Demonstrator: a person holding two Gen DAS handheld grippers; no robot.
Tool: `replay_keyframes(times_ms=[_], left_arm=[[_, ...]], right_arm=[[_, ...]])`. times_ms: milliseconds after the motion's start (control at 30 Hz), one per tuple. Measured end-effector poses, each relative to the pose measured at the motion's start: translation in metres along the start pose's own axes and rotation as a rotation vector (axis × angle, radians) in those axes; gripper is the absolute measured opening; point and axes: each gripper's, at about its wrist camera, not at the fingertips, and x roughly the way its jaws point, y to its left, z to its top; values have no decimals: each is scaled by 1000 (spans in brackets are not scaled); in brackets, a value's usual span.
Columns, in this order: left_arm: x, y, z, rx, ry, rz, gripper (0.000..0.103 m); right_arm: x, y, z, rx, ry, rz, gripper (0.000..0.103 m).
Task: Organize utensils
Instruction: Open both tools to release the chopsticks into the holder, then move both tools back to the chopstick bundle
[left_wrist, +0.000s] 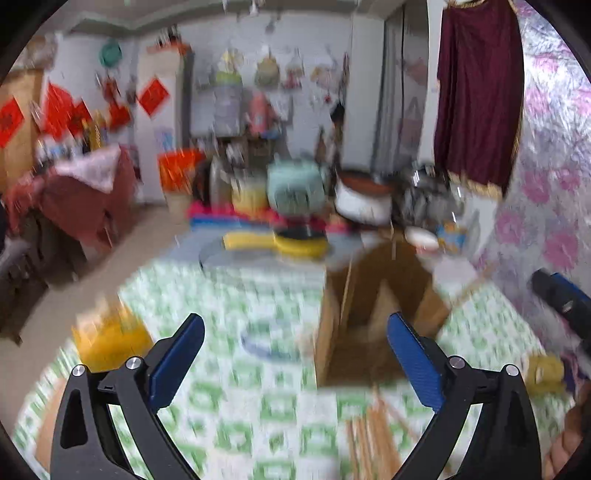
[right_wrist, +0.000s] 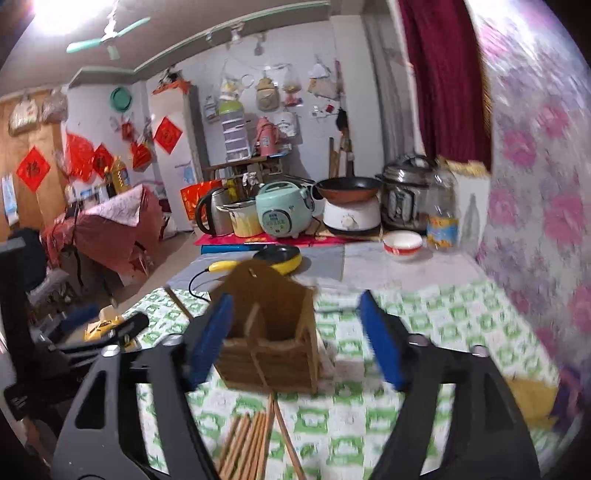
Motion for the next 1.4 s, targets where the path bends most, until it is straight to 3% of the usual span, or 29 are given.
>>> replay_keyframes(times_ms=[167,333,500,633,767,967,1167,1267,1367,1400], left_arm=[[26,12,-65,86,218,83,97],[3,11,-100,194,220,96,97],[-18,7,-127,239,261,-37,97],[-34,-13,-146,345,281,-164,97],[-54,-29,-160,456,224,-202,97],[-56,-43,-176,576,272,-264,97],[-41,-45,-182,623,345,-236,99],[-38,-33,-178,626,316,-168,99],[-22,-7,-167,528,340,-66,98],[-20,-1,-164,493,353,-69,98]], right_arm=[[12,-32,-67,1,174,-69,79],[3,-49,-104,-10,272,-71,79],[-7,-62,-125,17,325,-84,80],[-14,-70,-134,68,346,-71,85],[-10,-72,-144,85,396,-50,85],[-6,-60,-146,28,414,-58,86],[-4,-62,-146,40,423,-56,87],[-3,-62,-147,44,427,-56,87],[-3,-62,-146,38,425,-57,87],[-3,-62,-146,32,424,-58,87]])
